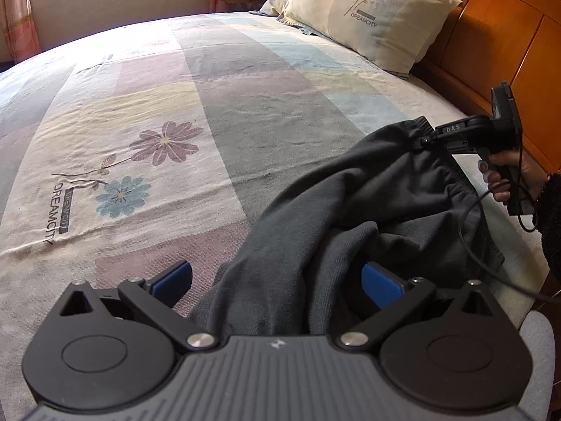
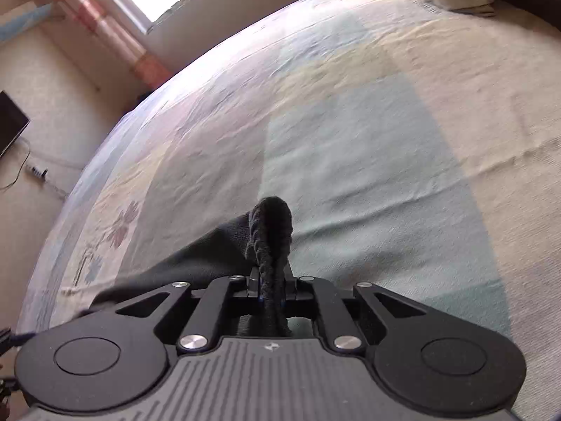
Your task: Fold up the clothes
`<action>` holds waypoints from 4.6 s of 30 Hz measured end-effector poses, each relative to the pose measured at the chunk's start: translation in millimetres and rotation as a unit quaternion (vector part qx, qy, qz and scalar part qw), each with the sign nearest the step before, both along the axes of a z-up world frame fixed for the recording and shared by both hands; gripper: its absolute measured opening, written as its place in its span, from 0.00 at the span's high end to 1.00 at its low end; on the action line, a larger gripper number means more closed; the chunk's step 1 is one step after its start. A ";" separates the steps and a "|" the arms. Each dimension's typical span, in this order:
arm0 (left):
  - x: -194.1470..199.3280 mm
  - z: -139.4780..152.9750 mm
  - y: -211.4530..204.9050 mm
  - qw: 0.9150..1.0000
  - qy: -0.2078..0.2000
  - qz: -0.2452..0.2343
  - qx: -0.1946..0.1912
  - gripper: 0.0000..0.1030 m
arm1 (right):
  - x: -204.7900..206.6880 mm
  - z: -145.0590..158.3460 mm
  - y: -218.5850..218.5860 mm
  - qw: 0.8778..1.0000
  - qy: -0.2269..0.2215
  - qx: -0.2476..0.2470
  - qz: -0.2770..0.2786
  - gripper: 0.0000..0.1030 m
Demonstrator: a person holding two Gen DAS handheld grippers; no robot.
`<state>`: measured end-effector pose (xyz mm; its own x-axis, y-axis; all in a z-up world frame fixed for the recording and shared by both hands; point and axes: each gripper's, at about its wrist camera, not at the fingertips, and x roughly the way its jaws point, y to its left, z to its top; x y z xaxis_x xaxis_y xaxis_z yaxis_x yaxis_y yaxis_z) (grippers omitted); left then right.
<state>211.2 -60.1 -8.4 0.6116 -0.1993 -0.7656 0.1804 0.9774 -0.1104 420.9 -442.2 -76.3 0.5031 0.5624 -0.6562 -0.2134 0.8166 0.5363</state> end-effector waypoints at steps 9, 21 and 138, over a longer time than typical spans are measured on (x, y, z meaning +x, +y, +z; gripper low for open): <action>-10.7 7.5 5.1 1.000 -0.008 0.002 0.002 0.01 | -44.5 7.6 -38.7 0.997 0.029 0.037 -0.059 0.52; -34.4 16.5 -6.2 0.999 -0.019 -0.024 -0.021 0.01 | -205.7 -21.4 -82.8 0.990 0.071 0.089 -0.085 0.43; -29.5 -40.3 36.3 0.994 -0.043 0.034 0.099 0.00 | -268.8 39.1 152.6 0.995 -0.010 -0.075 0.062 0.32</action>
<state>181.7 -23.8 -48.7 0.6837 -0.0064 -0.7298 0.1133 0.9888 0.0975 152.1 -289.6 -37.2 0.4499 0.5175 -0.7278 -0.3276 0.8538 0.4046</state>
